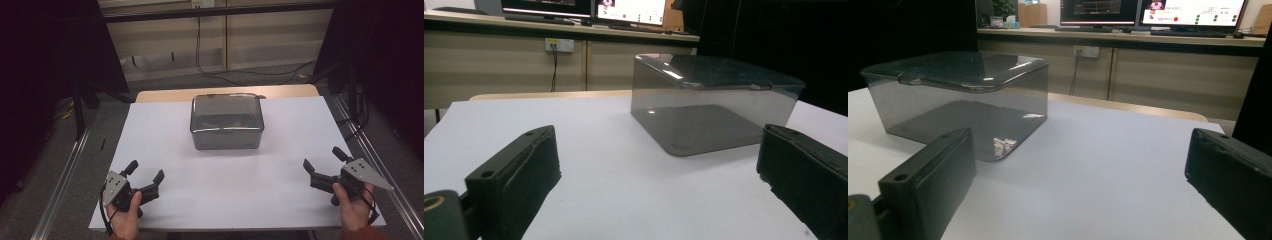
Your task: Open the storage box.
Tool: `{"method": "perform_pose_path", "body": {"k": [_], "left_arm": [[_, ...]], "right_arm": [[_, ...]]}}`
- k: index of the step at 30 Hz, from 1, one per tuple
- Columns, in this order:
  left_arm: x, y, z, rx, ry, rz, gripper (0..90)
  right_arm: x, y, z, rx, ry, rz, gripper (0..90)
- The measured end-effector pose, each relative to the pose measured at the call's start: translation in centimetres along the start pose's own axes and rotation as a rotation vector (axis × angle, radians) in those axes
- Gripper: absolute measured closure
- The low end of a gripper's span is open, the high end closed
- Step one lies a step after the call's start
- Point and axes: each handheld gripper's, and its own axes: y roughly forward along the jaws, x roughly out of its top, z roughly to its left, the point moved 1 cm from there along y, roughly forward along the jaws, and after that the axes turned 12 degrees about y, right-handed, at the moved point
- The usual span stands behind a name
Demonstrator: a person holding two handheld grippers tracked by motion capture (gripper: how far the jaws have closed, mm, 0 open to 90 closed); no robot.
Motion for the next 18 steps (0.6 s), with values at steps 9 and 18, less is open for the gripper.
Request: {"method": "perform_pose_path", "body": {"k": [9,18], "left_arm": [[-0.1,0.2,-0.1,-0.007,-0.004,0.017,3.3],[-0.2,0.4,-0.3,-0.035,-0.003,0.028,4.0]], "right_arm": [[-0.3,0.4,0.4,0.045,-0.005,0.026,0.0],[-0.5,0.9,1.1,0.107,0.002,0.030,0.0]]}}
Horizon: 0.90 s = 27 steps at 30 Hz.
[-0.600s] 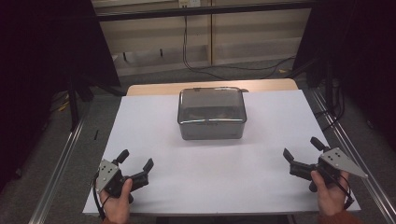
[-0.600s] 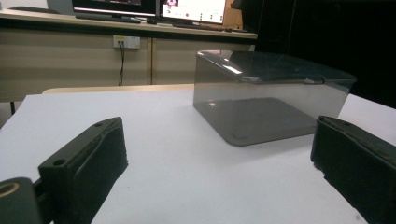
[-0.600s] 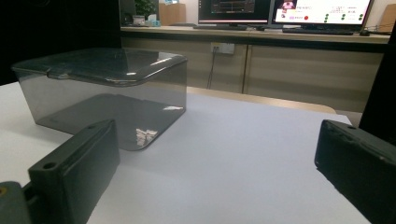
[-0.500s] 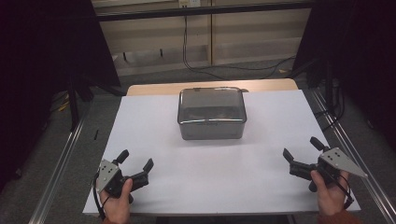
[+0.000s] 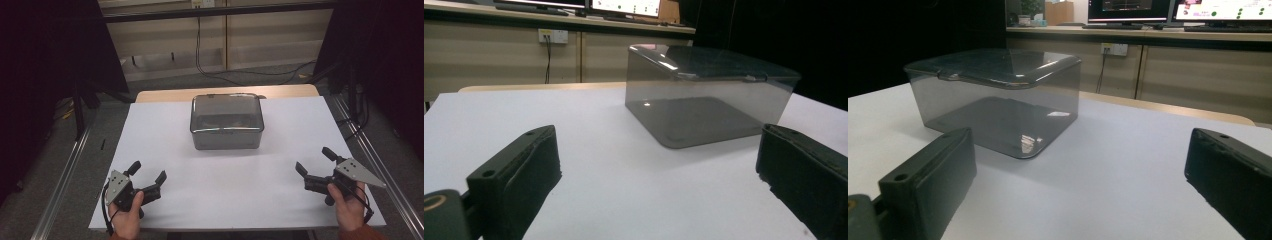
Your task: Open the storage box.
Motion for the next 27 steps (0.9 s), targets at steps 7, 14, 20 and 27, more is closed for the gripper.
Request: {"method": "perform_pose_path", "body": {"k": [7,14,20,27], "left_arm": [[0.2,-0.3,-0.3,-0.024,-0.013,-0.032,4.4],[0.2,-0.6,-0.4,-0.016,-0.010,-0.039,4.4],[0.2,-0.6,-0.5,-0.030,-0.031,-0.047,3.8],[0.2,-0.6,-0.6,-0.022,-0.001,-0.038,3.8]], "right_arm": [[-0.4,1.1,0.6,0.021,-0.011,0.044,0.6],[-0.3,1.8,1.3,0.042,-0.014,0.043,0.6],[-0.3,2.4,2.5,0.075,-0.023,0.048,0.2],[-0.3,3.2,3.5,0.108,-0.004,0.052,0.1]]}}
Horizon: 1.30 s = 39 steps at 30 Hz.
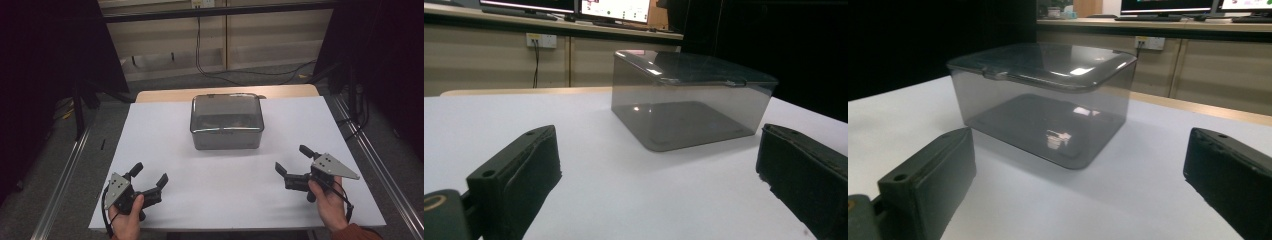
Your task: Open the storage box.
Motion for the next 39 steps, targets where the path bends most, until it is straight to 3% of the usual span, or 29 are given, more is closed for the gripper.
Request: {"method": "perform_pose_path", "body": {"k": [15,23,26,39], "left_arm": [[0.0,0.2,-0.3,-0.014,0.009,0.013,3.8],[0.0,0.3,-0.5,-0.020,0.012,0.014,3.9],[0.0,0.4,-0.5,-0.023,0.017,0.020,4.0],[-0.1,0.3,-0.2,-0.014,0.012,0.027,4.2]], "right_arm": [[0.5,2.9,2.4,0.096,0.005,0.024,0.0],[0.7,4.3,3.5,0.107,-0.034,0.041,0.1],[1.0,4.8,4.2,0.156,-0.066,0.027,0.1],[1.6,7.6,5.9,0.184,-0.081,0.053,0.3]]}}
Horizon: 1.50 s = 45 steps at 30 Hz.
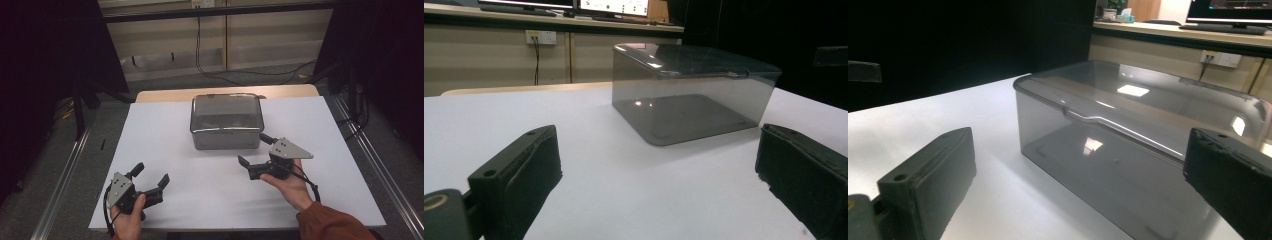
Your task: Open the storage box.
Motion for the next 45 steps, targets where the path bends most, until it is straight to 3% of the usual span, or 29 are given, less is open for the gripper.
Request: {"method": "perform_pose_path", "body": {"k": [10,11,20,22,26,30,32,39,45], "left_arm": [[0.0,0.1,0.0,-0.008,0.004,0.000,4.3],[0.0,0.1,0.0,-0.009,0.004,0.001,4.3],[0.0,0.0,0.0,-0.009,0.010,0.001,4.3],[0.0,0.0,0.0,-0.008,0.007,-0.001,4.2],[0.0,0.0,0.0,-0.006,0.008,-0.001,4.2],[0.0,0.0,0.0,-0.006,0.008,-0.002,4.3],[0.0,0.0,0.0,-0.007,0.011,0.000,4.2],[0.0,0.0,0.0,-0.009,0.011,0.000,4.2],[0.0,0.0,0.0,-0.009,0.012,0.002,4.2]], "right_arm": [[0.0,2.2,1.2,0.018,-0.073,0.027,0.2],[0.0,2.4,1.4,0.011,-0.112,0.031,0.4],[0.3,3.1,1.8,-0.031,-0.205,0.035,2.4],[0.5,3.4,1.9,-0.054,-0.278,0.022,2.7],[0.7,3.7,1.9,-0.062,-0.320,0.018,4.0],[0.9,4.1,2.1,-0.098,-0.418,0.017,4.8],[1.0,4.5,2.3,-0.125,-0.511,0.012,6.6],[0.6,5.3,2.4,-0.153,-0.608,0.025,9.3],[0.6,5.8,2.5,-0.183,-0.730,0.032,13.3]]}}
